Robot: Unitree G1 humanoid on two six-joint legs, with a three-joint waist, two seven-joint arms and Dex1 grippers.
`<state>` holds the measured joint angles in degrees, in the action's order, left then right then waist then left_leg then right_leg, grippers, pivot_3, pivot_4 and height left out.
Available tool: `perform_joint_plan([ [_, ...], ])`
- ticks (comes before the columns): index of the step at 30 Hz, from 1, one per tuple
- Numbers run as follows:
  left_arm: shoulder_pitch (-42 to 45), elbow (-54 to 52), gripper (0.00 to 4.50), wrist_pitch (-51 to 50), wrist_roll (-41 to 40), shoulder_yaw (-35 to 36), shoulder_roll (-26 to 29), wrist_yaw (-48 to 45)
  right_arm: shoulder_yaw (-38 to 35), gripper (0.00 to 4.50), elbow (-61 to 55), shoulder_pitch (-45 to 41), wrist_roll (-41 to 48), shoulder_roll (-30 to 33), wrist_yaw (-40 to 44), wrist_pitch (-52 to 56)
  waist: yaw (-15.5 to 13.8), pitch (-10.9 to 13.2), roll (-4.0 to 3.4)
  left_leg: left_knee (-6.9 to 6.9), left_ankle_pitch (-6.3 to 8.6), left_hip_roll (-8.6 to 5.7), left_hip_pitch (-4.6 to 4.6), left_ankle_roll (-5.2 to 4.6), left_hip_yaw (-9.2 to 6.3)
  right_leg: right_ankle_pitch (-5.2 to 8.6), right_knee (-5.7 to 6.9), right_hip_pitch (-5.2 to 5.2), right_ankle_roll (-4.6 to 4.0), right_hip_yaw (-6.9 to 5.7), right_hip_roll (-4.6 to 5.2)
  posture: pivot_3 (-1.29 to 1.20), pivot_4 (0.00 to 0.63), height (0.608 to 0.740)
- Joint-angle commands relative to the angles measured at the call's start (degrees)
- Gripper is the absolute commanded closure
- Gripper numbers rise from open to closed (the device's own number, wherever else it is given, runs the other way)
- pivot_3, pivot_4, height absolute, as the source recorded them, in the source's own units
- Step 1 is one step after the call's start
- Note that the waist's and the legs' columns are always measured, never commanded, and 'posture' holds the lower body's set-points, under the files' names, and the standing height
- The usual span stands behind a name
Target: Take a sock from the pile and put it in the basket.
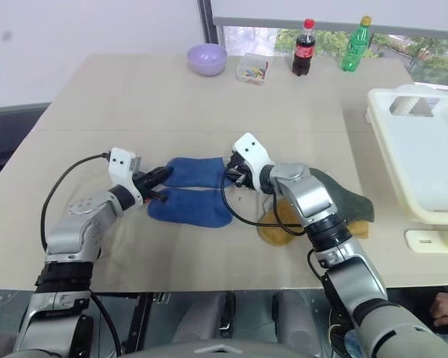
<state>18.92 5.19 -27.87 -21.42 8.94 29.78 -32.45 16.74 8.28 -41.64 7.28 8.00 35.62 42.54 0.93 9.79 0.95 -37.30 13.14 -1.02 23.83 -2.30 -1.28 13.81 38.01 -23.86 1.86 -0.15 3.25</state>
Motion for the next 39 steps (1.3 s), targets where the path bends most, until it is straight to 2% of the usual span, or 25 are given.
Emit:
perform_joint_plan([
  [1,-0.3,-2.8,4.50,1.3,0.5,0.3,-0.1,0.0,-0.8,3.32,-1.0,0.1,1.1,-2.1,-1.2,0.4,0.0,0.0,0.00,0.00,0.00,0.00,0.00,0.00,0.00,0.00,0.00,0.00,0.00,0.00,0.00,0.00,0.150,0.740],
  [5,-0.4,-2.8,4.50,1.6,0.8,-0.1,-0.1,-0.2,0.3,3.32,4.3,-0.2,-1.4,-3.4,-3.4,-2.6,0.0,0.0,0.00,0.00,0.00,0.00,0.00,0.00,0.00,0.00,0.00,0.01,0.00,0.00,0.01,0.00,0.150,0.740],
  [9,-0.2,-2.6,4.50,1.9,1.1,-0.2,-0.2,-0.3,1.0,4.39,6.7,-0.5,-3.1,-2.9,-3.7,-4.5,-0.1,0.0,0.01,0.00,-0.01,-0.04,0.00,0.02,0.00,0.00,-0.01,0.01,0.00,-0.01,0.03,0.00,0.150,0.740],
  [21,0.1,-3.9,4.50,2.6,-0.7,1.5,-0.5,-1.4,0.0,4.39,0.2,-0.2,-2.3,-1.1,-2.6,-3.9,-0.1,0.0,0.01,0.00,-0.01,-0.03,0.00,0.02,-0.02,0.00,-0.01,0.01,0.00,-0.02,0.02,0.00,0.150,0.740],
  [30,-2.4,-14.3,4.50,-2.1,-8.1,4.7,0.8,-4.3,-2.5,4.39,-13.1,0.1,3.4,1.9,0.0,5.0,-0.1,0.0,0.01,0.01,0.01,-0.02,0.03,-0.01,-0.03,0.00,-0.04,0.01,0.00,-0.01,0.09,0.00,0.150,0.740],
  [33,-3.5,-14.2,4.50,-1.8,-7.0,3.6,1.3,-4.4,-0.2,4.39,-12.1,1.2,3.2,4.2,2.7,2.7,-0.1,0.0,0.01,0.02,0.01,-0.02,0.01,-0.01,-0.04,0.00,-0.04,0.02,0.00,-0.03,0.09,0.00,0.150,0.740],
  [34,-3.6,-13.9,4.50,-1.4,-6.6,3.2,1.2,-4.4,0.2,4.17,-10.7,1.4,2.6,3.9,2.4,1.5,-0.1,0.0,0.01,0.02,0.01,-0.02,0.00,-0.02,-0.05,0.00,-0.04,0.04,-0.01,-0.04,0.08,0.00,0.150,0.740],
  [35,-3.5,-13.7,4.50,-1.2,-6.4,2.9,1.1,-4.3,0.3,3.75,-8.8,1.4,1.6,3.2,0.8,0.0,-0.1,0.0,0.01,0.01,0.01,-0.02,0.00,-0.02,-0.05,0.00,-0.04,0.04,-0.01,-0.05,0.08,0.00,0.150,0.740],
  [36,-3.4,-13.5,4.50,-1.1,-6.3,2.7,0.9,-4.1,0.4,3.63,-6.3,1.1,0.3,2.3,-1.2,-1.4,-0.1,0.0,0.01,0.01,0.01,-0.02,0.00,-0.02,-0.05,0.00,-0.04,0.05,-0.01,-0.05,0.07,0.00,0.150,0.740],
  [37,-3.2,-13.4,4.50,-1.1,-6.3,2.6,0.7,-4.0,0.5,3.05,-4.3,1.0,-0.3,1.5,-2.0,-2.4,-0.1,0.0,0.01,0.01,0.01,-0.02,0.00,-0.01,-0.04,0.00,-0.04,0.05,-0.01,-0.05,0.06,0.00,0.150,0.740],
  [39,-3.0,-13.4,4.50,-1.0,-6.3,2.4,0.6,-3.8,1.0,2.88,0.1,0.7,-1.1,0.0,-2.7,-4.5,0.0,0.0,0.01,0.01,0.00,-0.02,-0.02,0.00,-0.01,0.00,-0.03,0.04,-0.01,-0.03,0.03,0.00,0.150,0.740],
])
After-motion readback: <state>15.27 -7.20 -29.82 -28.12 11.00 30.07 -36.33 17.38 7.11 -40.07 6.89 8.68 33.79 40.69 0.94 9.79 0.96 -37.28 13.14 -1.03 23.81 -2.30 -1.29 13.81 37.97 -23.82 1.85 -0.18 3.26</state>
